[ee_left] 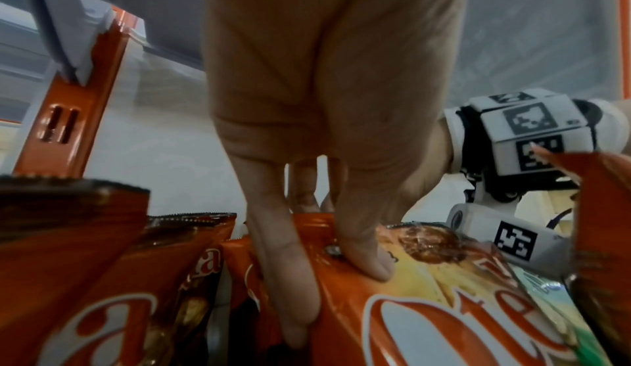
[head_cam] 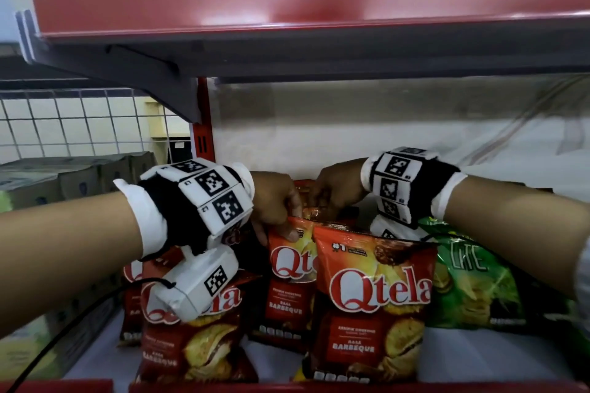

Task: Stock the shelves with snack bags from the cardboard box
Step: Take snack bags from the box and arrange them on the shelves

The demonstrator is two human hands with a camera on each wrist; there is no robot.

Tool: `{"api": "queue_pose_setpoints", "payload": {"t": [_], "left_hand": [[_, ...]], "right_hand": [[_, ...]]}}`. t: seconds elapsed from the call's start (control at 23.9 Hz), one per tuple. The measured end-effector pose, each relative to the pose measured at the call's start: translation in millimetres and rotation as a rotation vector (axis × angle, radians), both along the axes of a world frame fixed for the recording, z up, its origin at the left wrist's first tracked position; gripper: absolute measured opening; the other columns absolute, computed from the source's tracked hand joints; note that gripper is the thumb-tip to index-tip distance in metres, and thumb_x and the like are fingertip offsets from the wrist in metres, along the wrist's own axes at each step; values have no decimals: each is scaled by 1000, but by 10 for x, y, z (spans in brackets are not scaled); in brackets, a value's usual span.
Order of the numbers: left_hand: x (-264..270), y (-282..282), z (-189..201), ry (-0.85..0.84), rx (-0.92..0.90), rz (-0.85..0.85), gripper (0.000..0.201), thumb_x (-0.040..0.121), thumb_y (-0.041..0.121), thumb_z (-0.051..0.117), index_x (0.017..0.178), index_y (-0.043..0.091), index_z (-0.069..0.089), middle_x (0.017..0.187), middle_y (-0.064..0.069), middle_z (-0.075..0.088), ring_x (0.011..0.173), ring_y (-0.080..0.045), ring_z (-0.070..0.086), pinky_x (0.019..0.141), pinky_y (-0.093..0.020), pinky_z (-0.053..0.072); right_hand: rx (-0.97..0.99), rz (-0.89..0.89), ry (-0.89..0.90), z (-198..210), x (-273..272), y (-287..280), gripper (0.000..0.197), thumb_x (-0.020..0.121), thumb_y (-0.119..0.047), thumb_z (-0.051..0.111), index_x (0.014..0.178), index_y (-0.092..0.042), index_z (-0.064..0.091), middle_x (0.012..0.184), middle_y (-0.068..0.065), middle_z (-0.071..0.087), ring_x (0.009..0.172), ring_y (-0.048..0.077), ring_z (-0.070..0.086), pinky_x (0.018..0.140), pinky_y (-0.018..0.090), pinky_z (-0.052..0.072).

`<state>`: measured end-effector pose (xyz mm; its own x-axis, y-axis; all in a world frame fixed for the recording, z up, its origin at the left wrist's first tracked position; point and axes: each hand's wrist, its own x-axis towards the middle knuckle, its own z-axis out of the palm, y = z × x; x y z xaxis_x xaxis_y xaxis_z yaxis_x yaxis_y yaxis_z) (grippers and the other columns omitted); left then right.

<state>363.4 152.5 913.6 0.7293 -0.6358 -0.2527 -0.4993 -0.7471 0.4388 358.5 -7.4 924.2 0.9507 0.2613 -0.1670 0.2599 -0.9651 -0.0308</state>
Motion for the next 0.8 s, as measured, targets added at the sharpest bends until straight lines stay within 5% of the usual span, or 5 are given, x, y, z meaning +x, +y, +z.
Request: {"api": "queue_pose_setpoints", "payload": {"t": [0.17,0.29,0.42,0.59,0.8], "left_hand": [[-6,12,-10,-14,37,9,13,85,8,67,94,12,58,87,-1,60,83,-27,65,54,-25,58],[-8,32,-17,-39,42,-4,14,84,9,69,81,13,56,86,-6,62,73,-28,65,51,-26,56],[-4,10,-24,-86,19,0,20,85,8,68,73,14,53,80,-7,61,62,-24,65,44,-25,55],[-10,-77,-14,-127,-48,-14,21,85,8,68,72,14,53,73,-6,59,39,-11,60,39,-22,53],[-70,-207,1,-368,94,-63,14,84,22,71,80,18,58,69,6,54,62,-10,54,46,-17,44]], "right_hand": [[199,47,-230,269,-603,15,36,80,-59,58,93,-26,66,75,-10,66,72,10,61,70,24,50],[219,78,68,327,-1166,-132,54,56,-74,68,96,-38,65,87,-12,70,79,5,65,74,26,54],[132,-5,255,112,-1516,-175,62,51,-61,81,105,-58,51,101,-29,65,88,-7,63,74,13,53],[174,-14,-29,-7,-1535,-202,41,74,-42,76,107,-50,52,104,-20,64,90,5,65,81,24,54],[284,-11,-140,-248,-1443,-104,41,77,-39,74,111,-45,53,108,-21,62,93,-3,61,74,7,48]]}}
